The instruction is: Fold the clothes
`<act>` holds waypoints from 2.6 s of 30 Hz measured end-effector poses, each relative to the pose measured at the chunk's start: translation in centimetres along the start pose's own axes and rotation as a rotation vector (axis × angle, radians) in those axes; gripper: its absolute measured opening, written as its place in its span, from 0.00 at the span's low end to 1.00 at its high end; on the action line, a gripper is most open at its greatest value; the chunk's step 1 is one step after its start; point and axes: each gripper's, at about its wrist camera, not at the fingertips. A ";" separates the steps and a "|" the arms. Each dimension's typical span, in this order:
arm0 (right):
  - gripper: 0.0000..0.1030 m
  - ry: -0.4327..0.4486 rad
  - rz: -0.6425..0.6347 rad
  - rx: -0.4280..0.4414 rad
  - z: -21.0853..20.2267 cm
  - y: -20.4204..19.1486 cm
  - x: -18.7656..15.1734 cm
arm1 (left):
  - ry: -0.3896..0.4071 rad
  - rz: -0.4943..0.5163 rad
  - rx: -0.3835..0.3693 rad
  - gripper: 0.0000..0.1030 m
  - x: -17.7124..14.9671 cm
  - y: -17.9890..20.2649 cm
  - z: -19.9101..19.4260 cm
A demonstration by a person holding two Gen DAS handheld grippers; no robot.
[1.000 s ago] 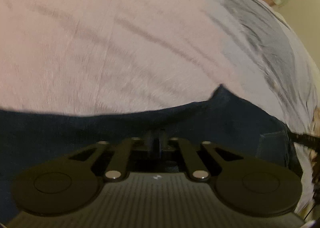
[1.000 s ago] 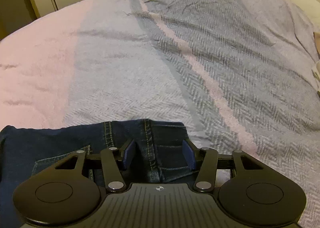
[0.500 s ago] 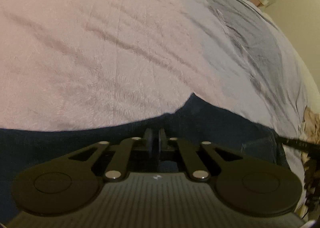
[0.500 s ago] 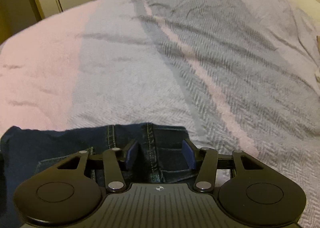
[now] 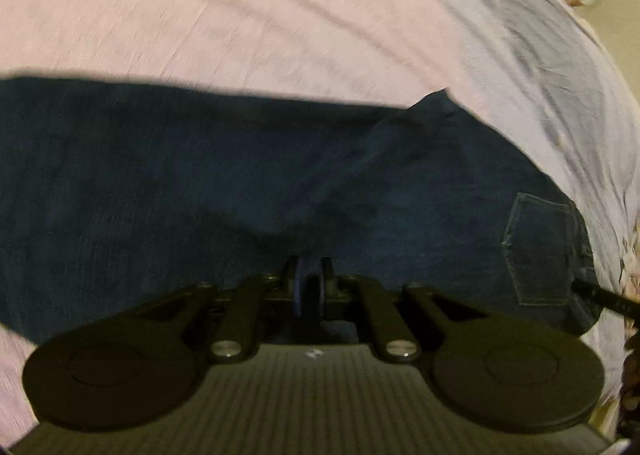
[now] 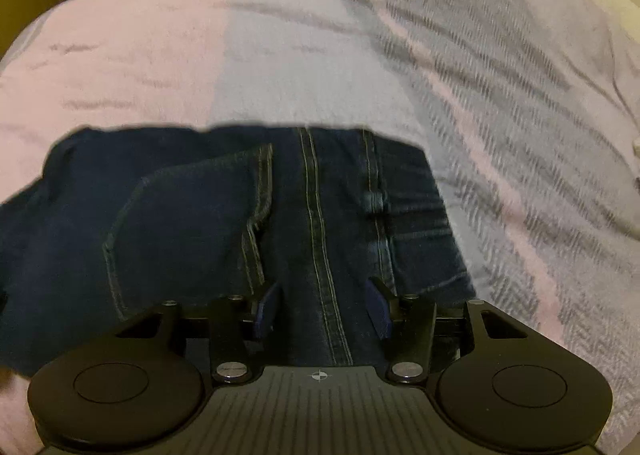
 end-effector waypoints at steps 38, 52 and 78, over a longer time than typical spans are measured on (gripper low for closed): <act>0.49 0.024 0.791 -0.390 -14.4 -2.3 1.1 | 0.072 0.163 0.021 0.24 9.7 -16.6 -22.9; 0.49 0.170 0.192 -0.007 -22.9 -17.9 4.6 | 0.093 0.120 0.192 0.30 4.5 -7.2 -25.1; 0.49 0.011 0.090 0.086 -28.9 -6.7 -2.6 | 0.227 0.078 0.375 0.37 -6.4 7.7 -34.2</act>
Point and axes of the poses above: each gripper's, at about its wrist camera, not at the fingertips, and z roughly the way its jaws point, y to its right, x to its top, and after that the axes turned 8 degrees about y, right-handed
